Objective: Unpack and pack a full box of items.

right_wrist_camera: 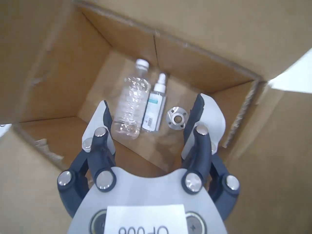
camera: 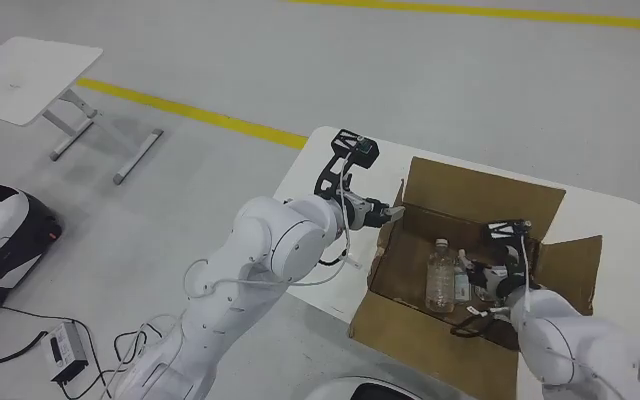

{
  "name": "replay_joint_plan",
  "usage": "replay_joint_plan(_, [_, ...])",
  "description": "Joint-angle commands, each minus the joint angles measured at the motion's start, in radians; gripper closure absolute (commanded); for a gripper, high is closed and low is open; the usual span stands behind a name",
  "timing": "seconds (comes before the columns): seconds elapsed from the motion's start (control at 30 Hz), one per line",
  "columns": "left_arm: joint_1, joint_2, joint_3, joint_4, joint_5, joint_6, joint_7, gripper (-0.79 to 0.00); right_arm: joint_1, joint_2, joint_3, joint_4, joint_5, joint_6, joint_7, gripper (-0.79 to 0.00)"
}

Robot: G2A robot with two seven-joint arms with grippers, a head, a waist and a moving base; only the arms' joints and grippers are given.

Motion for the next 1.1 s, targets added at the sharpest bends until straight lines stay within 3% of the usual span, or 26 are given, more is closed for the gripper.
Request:
replay_joint_plan(0.0, [0.000,0.000,0.000,0.000,0.000,0.000,0.000,-0.785,-0.041,0.007,0.069,-0.101,0.041,-0.045,-0.024,0.000])
replay_joint_plan(0.2, [0.000,0.000,0.000,0.000,0.000,0.000,0.000,-0.785,-0.151,0.024,0.332,-0.290,0.226,-0.168,-0.109,0.000])
replay_joint_plan(0.37, [0.000,0.000,0.000,0.000,0.000,0.000,0.000,-0.785,-0.217,0.036,0.586,-0.291,0.356,-0.275,-0.152,0.000])
replay_joint_plan(0.5, [0.000,0.000,0.000,0.000,0.000,0.000,0.000,-0.785,-0.298,0.043,0.796,-0.291,0.398,-0.312,-0.127,0.000])
replay_joint_plan(0.63, [0.000,0.000,0.000,0.000,0.000,0.000,0.000,-0.785,-0.388,0.047,0.949,-0.281,0.382,-0.294,-0.029,0.000])
replay_joint_plan(0.77, [0.000,0.000,0.000,0.000,0.000,0.000,0.000,-0.785,-0.427,0.057,0.986,-0.214,0.325,-0.292,0.094,0.000])
replay_joint_plan(1.0, [0.000,0.000,0.000,0.000,0.000,0.000,0.000,-0.785,-0.403,0.080,0.876,-0.041,0.209,-0.349,0.237,0.000])
replay_joint_plan(1.07, [0.000,0.000,0.000,0.000,0.000,0.000,0.000,-0.785,-0.395,0.084,0.833,-0.003,0.186,-0.368,0.259,-0.037])
